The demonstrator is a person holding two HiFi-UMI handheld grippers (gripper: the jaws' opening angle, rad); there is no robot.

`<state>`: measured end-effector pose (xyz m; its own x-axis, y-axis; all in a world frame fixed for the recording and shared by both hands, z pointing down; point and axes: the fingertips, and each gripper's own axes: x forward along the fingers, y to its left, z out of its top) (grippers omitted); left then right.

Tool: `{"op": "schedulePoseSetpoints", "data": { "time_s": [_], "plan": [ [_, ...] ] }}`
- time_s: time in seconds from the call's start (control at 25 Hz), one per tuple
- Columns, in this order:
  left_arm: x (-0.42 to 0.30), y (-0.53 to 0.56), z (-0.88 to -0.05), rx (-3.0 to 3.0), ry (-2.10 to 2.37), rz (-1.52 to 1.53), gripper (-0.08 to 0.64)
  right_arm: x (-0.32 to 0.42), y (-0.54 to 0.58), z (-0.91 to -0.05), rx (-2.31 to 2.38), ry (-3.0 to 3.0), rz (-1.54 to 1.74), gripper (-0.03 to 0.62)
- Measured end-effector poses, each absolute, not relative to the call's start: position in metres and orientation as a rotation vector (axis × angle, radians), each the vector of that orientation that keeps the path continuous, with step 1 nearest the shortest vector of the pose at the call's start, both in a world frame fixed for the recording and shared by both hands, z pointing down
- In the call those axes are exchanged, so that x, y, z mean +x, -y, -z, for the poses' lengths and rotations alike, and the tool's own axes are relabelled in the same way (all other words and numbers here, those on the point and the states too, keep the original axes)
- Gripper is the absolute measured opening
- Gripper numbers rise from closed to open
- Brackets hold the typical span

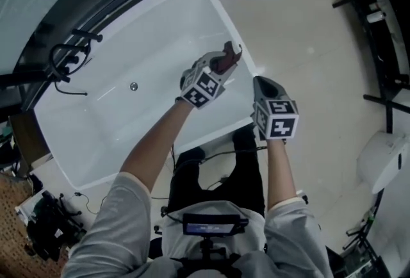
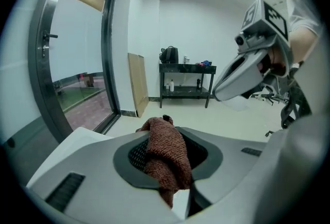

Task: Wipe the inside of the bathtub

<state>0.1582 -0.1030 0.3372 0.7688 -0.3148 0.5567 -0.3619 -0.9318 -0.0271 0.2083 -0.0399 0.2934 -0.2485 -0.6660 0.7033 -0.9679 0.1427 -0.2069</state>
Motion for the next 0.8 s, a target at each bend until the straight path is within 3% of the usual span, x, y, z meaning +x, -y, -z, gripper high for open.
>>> {"op": "schedulePoseSetpoints", "data": {
  "time_s": [0.8],
  "plan": [
    [-0.003, -0.083, -0.141, 2.793, 0.773, -0.728, 0.101, 0.146, -0.176, -0.171, 1.664, 1.975, -0.903, 0.009]
  ]
}}
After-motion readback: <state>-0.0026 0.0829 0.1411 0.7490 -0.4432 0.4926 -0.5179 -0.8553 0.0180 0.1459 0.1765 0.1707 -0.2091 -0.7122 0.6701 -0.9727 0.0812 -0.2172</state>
